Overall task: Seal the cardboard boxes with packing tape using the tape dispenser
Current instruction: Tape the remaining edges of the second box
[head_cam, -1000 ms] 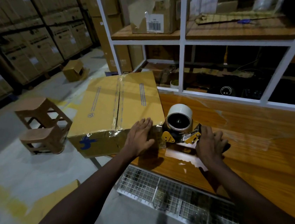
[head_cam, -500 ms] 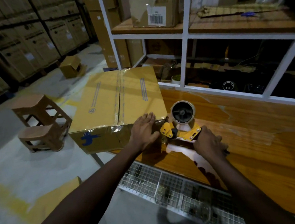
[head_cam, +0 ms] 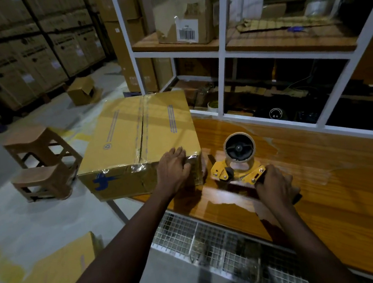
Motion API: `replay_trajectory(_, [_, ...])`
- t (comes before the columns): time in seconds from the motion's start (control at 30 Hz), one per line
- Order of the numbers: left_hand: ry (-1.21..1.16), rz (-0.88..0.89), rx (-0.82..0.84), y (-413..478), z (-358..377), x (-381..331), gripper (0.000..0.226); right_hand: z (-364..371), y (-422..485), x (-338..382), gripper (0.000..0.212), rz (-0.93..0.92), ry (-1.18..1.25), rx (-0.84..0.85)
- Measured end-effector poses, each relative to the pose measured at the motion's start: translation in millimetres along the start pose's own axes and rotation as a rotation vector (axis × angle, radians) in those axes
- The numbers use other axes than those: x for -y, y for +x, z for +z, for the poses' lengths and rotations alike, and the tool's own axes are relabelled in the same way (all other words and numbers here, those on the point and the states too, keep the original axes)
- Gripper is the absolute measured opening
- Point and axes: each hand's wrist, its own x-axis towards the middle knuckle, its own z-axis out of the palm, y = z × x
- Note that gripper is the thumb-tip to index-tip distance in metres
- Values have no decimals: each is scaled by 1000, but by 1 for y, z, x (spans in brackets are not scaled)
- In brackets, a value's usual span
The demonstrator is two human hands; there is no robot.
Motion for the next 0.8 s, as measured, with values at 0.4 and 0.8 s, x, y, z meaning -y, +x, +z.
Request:
replay_trajectory(0.4, [146,-90,49,6,11,-17,89,-19,38,-19,60,74,-109,-56])
replay_trajectory(0.8, [195,-108,38,4,18,-20,87,-1,36,-74,47,306,-46,114])
